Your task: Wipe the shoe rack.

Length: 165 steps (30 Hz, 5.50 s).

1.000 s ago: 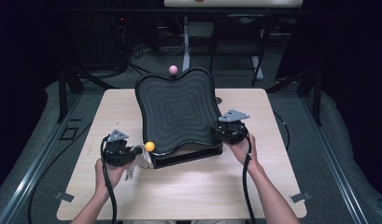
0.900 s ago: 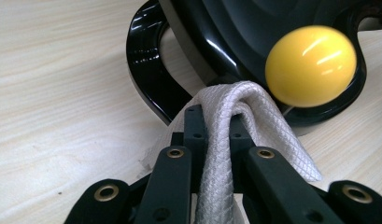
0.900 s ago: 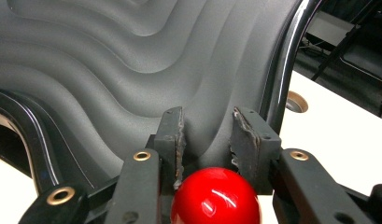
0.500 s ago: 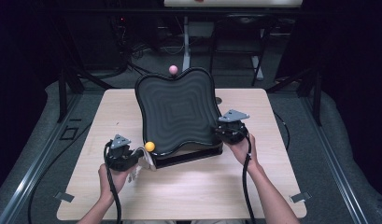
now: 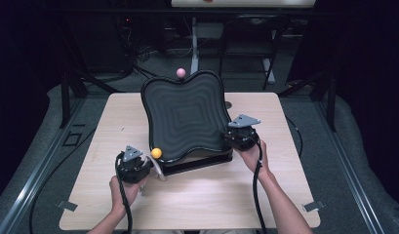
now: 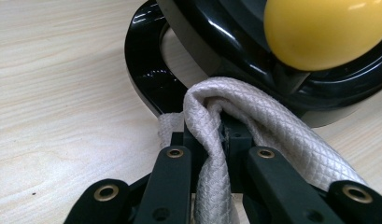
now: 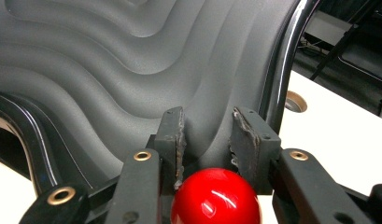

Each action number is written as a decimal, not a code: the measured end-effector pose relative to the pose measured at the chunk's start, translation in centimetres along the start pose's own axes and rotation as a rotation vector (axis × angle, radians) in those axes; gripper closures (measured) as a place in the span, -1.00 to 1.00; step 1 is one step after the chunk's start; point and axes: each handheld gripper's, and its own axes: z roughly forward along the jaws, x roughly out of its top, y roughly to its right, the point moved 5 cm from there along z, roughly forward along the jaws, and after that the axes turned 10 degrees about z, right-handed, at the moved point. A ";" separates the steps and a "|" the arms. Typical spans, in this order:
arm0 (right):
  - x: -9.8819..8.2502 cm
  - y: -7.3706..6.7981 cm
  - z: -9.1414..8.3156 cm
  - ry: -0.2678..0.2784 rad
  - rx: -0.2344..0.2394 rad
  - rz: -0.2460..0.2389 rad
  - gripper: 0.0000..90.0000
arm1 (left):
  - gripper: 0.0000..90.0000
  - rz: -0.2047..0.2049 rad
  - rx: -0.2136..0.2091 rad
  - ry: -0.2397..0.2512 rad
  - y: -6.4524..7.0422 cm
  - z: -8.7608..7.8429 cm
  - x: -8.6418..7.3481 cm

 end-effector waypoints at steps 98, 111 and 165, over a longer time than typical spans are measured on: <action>0.0 0.0 0.0 -0.002 -0.002 -0.009 0.42 | 0.84 0.027 0.022 -0.020 -5.8 -0.5 7.5; 0.0 0.0 0.0 0.000 -0.001 -0.008 0.42 | 0.84 0.042 0.061 -0.019 -7.1 0.0 10.4; 0.5 0.4 0.2 -0.052 -0.003 -0.027 0.44 | 0.84 -0.038 0.088 -0.050 -9.5 -3.9 3.3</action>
